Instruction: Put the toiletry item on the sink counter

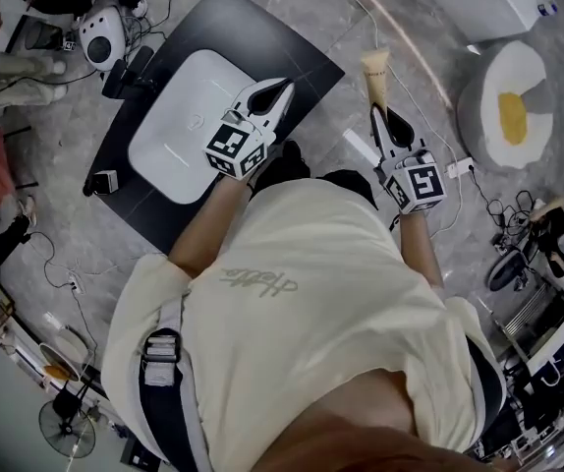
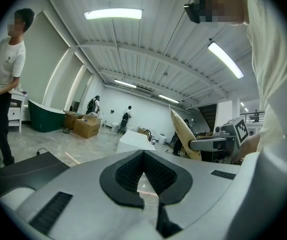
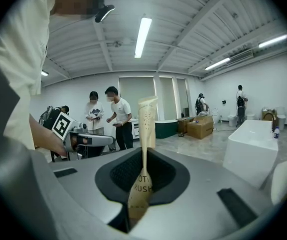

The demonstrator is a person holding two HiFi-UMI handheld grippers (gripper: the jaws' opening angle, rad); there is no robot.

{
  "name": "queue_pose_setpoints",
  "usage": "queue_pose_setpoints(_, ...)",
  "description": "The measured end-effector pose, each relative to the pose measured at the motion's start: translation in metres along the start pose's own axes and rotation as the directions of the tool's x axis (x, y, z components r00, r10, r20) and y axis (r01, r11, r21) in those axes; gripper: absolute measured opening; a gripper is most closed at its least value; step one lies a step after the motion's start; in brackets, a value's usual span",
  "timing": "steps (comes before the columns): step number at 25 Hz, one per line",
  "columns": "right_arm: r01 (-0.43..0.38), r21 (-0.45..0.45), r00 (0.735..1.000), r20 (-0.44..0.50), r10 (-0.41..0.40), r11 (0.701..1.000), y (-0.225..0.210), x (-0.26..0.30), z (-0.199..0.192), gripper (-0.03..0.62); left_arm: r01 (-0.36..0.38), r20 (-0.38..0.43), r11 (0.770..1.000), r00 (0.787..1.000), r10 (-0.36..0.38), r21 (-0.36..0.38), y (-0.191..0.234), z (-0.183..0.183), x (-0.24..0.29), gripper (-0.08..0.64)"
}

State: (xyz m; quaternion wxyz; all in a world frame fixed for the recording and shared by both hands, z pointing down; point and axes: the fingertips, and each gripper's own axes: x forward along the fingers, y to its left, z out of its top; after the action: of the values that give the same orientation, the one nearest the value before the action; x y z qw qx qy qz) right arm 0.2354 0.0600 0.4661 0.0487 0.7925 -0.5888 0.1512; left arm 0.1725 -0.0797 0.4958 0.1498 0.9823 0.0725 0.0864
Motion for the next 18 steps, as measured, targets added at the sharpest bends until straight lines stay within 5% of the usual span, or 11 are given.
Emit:
queue_pose_setpoints(11,-0.139,0.027,0.99,-0.019,0.14,0.99,-0.016,0.048,-0.005,0.023,-0.16,-0.008,0.987,0.987,0.16,-0.024,0.031,0.001,-0.004,0.003)
queue_pose_setpoints(18,-0.338,-0.022,0.941,-0.035,0.337,0.941,-0.036,0.093,0.004,0.023,-0.373,-0.001,0.927,0.928,0.373,-0.043,0.051,0.014,-0.006,0.003)
